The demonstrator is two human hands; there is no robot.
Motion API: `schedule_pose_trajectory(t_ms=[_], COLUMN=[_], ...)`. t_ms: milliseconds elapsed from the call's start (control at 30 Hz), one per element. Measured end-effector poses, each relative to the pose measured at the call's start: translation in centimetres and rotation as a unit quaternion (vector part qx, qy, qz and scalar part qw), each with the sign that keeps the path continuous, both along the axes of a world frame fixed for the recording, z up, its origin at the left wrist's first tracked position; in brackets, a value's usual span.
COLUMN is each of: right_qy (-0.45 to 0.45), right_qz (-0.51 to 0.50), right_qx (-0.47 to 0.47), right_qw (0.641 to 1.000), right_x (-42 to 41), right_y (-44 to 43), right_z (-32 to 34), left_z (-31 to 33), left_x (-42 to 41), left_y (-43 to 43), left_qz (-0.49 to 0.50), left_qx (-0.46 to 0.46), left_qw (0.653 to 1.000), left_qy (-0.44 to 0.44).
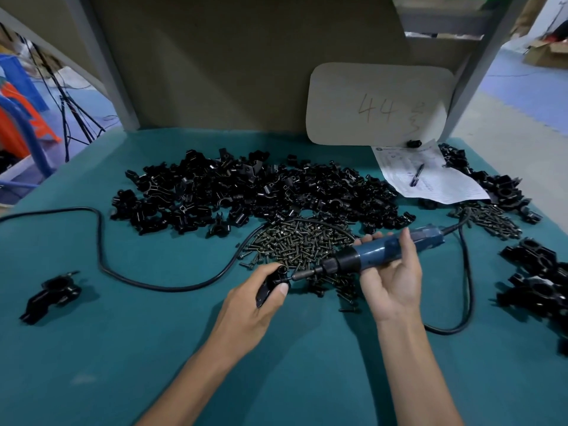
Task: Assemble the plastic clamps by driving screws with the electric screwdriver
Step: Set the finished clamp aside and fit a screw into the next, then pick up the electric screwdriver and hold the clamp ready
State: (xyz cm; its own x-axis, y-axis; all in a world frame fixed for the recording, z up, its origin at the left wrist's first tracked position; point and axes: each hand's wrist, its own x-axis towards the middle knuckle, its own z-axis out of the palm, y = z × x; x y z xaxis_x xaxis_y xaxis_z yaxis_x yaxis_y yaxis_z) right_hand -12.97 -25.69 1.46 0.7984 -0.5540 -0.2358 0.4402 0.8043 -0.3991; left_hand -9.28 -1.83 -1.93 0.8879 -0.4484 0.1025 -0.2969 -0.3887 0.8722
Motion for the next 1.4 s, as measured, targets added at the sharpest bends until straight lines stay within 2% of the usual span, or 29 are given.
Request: schedule_pose_trajectory(t_ms=[133,1400], right_qy=[-0.021,0.021], right_qz=[-0.003,-0.009], right_qx=[0.023,0.003], right_qw=[0.999,1.000], right_x=[-0.08,0.04], right_y=[0.08,0.77], right_z=[-0.26,-0.57], left_z=[-0.04,0.48], left_x=[-0.10,-0.67], left_y=[-0.10,-0.28], left_qz=[-0.001,-0.015], left_qx=[0.008,0.059], left_qw=[1.000,0.997], left_qy=[0.002,-0.057])
